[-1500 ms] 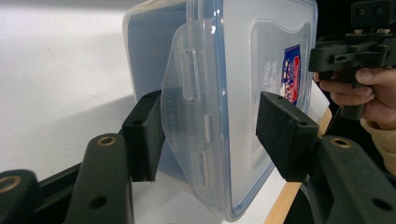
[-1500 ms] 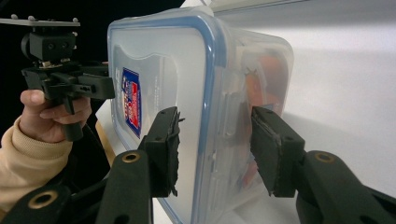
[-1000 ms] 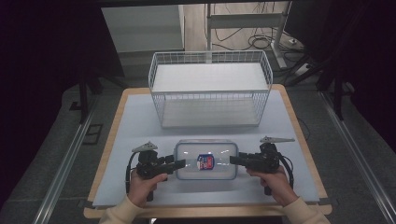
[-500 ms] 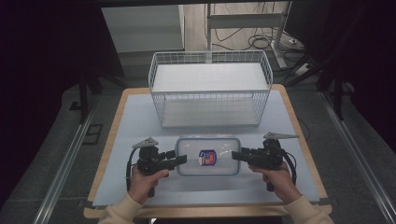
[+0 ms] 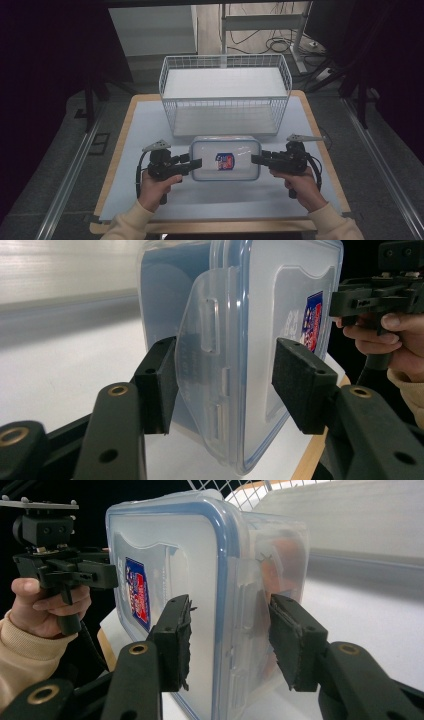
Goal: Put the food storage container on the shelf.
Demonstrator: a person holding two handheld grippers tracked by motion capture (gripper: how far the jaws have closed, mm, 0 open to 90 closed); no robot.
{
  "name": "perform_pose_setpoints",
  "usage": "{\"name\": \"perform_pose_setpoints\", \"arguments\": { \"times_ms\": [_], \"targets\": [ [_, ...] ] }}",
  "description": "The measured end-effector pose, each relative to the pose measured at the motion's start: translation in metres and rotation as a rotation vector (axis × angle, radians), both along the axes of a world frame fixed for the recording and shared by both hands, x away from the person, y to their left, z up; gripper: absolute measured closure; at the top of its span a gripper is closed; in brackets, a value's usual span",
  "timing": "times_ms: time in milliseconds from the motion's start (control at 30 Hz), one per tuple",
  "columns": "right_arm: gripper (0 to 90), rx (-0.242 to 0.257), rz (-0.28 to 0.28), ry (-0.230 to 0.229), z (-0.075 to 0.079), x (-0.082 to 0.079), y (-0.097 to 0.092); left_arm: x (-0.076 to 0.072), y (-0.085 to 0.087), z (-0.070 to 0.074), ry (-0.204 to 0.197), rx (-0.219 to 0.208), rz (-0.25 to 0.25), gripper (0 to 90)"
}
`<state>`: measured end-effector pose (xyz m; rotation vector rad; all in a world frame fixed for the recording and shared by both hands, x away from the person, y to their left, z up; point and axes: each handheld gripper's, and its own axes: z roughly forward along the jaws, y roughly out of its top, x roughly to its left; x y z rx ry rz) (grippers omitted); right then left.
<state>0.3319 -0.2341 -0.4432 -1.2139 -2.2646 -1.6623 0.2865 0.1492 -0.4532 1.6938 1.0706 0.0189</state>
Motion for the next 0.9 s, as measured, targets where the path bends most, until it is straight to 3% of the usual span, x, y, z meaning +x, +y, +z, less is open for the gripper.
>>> {"name": "perform_pose_setpoints", "arguments": {
  "times_ms": [900],
  "targets": [
    [53.3, 0.001, -0.012, -0.052, 0.045, 0.020, 0.002, 0.022, 0.001, 0.041, -0.042, -0.025, 0.010, 45.6]
  ]
}}
